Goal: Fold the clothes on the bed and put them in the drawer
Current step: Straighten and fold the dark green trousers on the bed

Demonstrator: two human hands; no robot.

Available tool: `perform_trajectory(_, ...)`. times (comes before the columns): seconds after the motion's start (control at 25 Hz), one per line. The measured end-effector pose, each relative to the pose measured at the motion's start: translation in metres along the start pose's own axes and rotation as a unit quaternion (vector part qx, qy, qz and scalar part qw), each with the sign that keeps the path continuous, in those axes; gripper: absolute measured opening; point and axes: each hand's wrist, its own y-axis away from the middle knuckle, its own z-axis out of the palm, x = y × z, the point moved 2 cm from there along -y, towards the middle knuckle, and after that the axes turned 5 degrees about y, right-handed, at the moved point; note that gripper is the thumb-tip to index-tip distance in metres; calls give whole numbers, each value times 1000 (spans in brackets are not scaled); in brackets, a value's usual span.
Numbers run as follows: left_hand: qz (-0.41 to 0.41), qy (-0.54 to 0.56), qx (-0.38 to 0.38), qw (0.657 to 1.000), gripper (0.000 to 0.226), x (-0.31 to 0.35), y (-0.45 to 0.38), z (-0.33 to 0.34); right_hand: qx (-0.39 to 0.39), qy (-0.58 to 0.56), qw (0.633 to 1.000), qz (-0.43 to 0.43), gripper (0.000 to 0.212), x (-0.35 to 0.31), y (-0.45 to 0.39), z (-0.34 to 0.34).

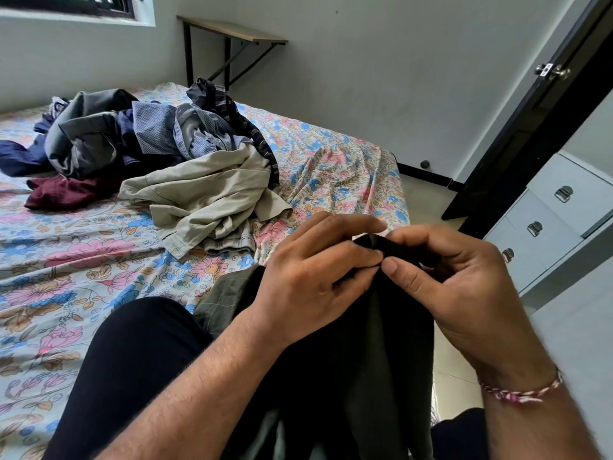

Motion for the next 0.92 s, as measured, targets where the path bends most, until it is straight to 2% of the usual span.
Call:
perform_trajectory(0.16,-108,126,-43,985,8,-8,3,3,-9,78,997,-23,15,3,-1,-4)
perform_trajectory(0.28,-198,179,-56,962,28,-14,5,2,-6,101,994,-31,13,3,0,-4)
perform_trajectory(0.56,-224,174,-43,958,14,-26,10,5,39,116,991,-55,10,10,4,2)
perform_trajectory(0.8,-214,150,-3,965,12,-20,9,5,116,197,953,-198,8,16,13,15)
perform_trajectory(0.92,-200,95,2,975,14,-12,11,8,116,207,946,-223,9,19,16,20)
